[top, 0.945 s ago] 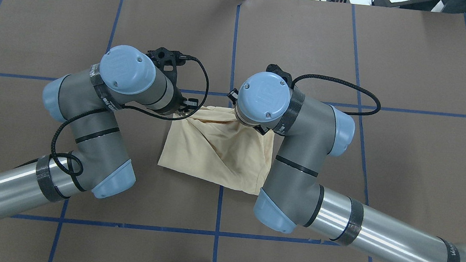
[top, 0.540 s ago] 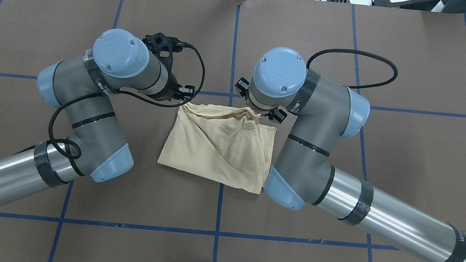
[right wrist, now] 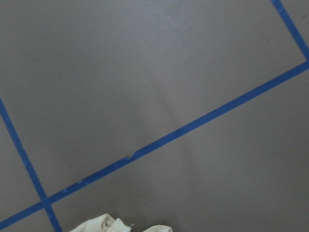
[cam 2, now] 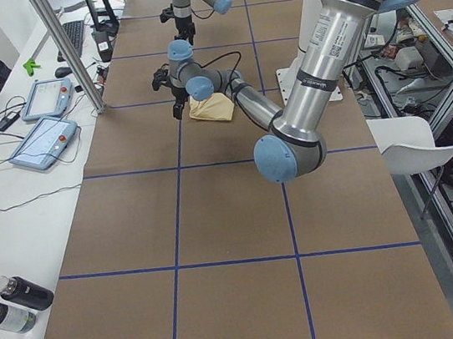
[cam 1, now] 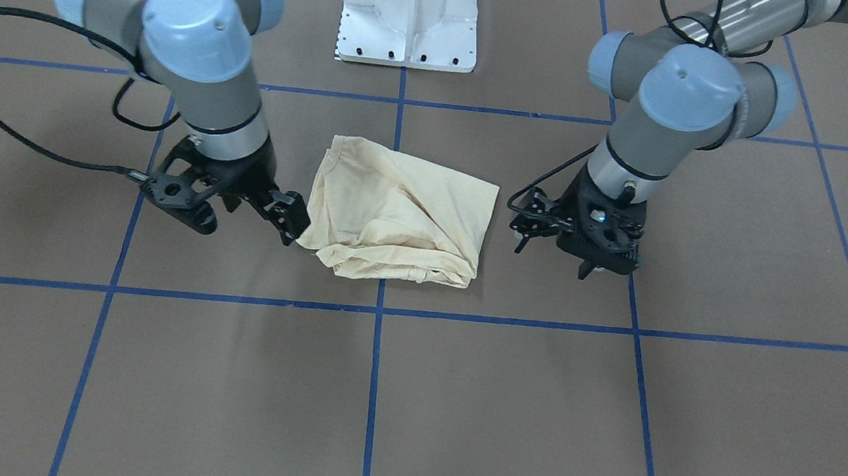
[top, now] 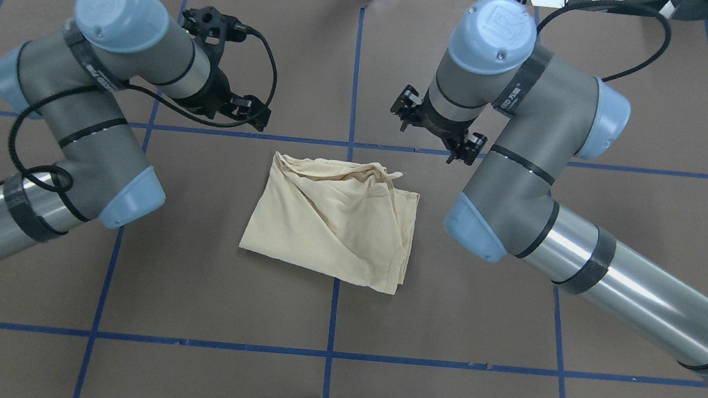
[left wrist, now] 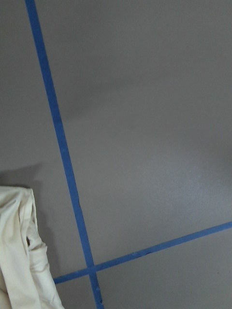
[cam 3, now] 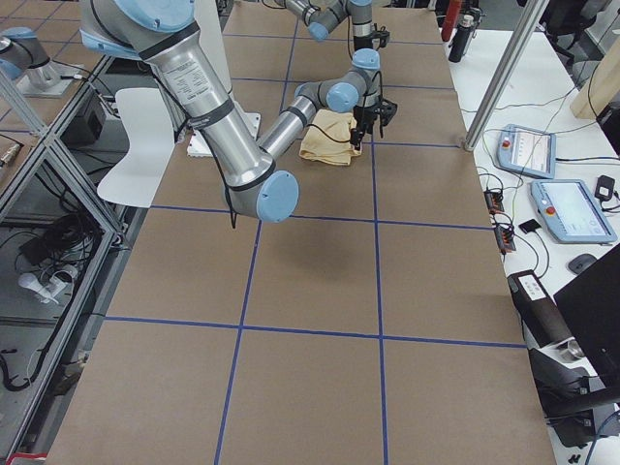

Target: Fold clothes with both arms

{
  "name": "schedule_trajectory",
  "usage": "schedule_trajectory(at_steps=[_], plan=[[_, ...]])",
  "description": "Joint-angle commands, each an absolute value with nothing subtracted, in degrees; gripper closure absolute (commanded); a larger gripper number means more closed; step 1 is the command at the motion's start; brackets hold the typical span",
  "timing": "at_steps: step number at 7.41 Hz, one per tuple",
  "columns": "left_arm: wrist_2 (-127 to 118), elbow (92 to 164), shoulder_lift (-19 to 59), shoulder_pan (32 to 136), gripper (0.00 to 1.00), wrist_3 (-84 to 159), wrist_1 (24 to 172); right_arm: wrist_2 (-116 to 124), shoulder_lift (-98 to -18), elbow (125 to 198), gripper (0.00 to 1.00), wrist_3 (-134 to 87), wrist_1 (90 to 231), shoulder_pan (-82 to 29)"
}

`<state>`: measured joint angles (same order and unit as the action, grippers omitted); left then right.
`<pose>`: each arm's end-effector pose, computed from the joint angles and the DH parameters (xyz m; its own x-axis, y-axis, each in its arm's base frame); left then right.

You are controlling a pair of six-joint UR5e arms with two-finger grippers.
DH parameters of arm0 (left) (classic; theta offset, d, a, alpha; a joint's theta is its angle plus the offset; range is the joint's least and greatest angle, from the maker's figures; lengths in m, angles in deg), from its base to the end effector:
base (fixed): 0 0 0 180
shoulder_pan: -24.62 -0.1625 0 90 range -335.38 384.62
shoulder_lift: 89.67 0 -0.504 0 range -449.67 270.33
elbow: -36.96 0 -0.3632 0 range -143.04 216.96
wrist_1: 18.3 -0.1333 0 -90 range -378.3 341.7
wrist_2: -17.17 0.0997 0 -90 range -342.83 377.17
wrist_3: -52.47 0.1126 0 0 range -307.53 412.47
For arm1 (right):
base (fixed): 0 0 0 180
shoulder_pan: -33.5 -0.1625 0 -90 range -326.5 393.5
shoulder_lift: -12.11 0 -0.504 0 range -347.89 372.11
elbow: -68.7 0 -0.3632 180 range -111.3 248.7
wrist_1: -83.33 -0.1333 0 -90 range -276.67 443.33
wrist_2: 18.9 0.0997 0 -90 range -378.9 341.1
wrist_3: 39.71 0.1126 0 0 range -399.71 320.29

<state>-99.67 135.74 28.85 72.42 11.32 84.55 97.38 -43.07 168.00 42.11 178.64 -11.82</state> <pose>0.3894 -0.5522 0.3731 0.6056 0.3323 -0.7230 -0.0424 0.9208 0.3877 -0.4255 -0.5489 0.3396 0.6053 0.4306 0.6695 -0.3600 0.8982 -0.2523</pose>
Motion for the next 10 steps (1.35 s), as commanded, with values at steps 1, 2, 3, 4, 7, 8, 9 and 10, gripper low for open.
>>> schedule_trajectory(at_steps=[1,2,3,4,7,8,9,10], plan=[[-100.16,145.54,20.86,79.08,0.0,29.44,75.09,101.06,-54.02,180.1,0.0,21.74,188.39,-19.29],[-100.25,148.46,15.5,83.73,0.0,37.71,74.09,101.94,-57.9,183.54,0.0,11.02,193.31,-23.67],[-102.08,149.01,11.01,89.34,0.0,46.4,74.08,103.69,-62.55,185.23,0.0,0.3,195.37,-28.67],[-105.4,148.32,6.88,96.88,0.0,56.93,73.99,106.92,-68.77,185.25,0.0,-12.25,194.78,-35.16],[-111.05,145.95,-7.63,114.84,0.0,70.31,76.17,111.25,-83.83,184.46,0.0,-44.28,194.51,-51.18],[-110.45,144.81,-8.45,115.32,0.0,70.22,75.66,111.35,-86.65,184.63,0.0,-46.72,194.42,-52.35],[-110.88,143.06,-10.11,119.5,0.0,70.75,76.27,111.61,-89.2,184.11,0.0,-46.39,189.89,-52.37],[-110.71,143.82,-11.95,120.59,0.0,69.18,75.49,112.66,-90.44,182.36,0.0,-44.91,184.72,-52.37]])
